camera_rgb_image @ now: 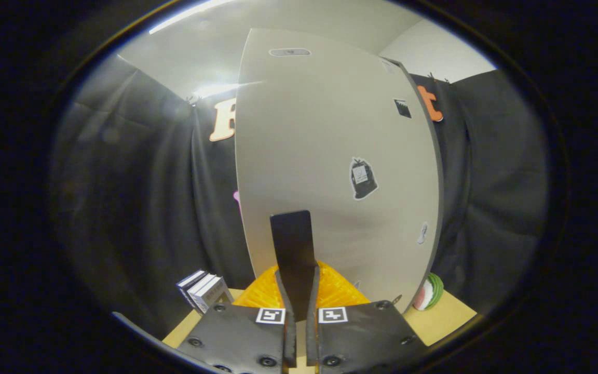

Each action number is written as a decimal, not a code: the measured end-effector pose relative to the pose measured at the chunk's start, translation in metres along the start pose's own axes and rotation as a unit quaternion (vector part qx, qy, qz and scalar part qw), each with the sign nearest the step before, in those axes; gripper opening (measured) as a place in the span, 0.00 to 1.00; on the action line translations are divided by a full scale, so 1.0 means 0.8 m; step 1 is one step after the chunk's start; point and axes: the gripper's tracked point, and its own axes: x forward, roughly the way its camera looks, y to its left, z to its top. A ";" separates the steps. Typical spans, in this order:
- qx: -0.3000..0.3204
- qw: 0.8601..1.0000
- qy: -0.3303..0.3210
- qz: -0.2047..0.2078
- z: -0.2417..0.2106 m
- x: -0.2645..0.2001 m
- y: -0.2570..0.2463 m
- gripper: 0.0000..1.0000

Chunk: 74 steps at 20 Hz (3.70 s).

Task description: Open the shoe cabinet door, grab the shoes and put them into the shoe cabinet, then close the shoe cabinet door.

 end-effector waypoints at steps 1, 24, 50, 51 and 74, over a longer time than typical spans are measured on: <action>0.001 1.000 0.001 -0.001 -0.001 -0.001 -0.002 0.09; 0.020 0.999 0.027 -0.009 0.004 -0.061 -0.075 0.07; 0.034 0.985 0.016 -0.171 0.009 -0.097 -0.178 0.02; 0.041 0.985 0.016 -0.167 0.004 -0.095 -0.173 0.02; 0.005 0.978 0.205 0.032 -0.120 -0.124 -0.054 0.03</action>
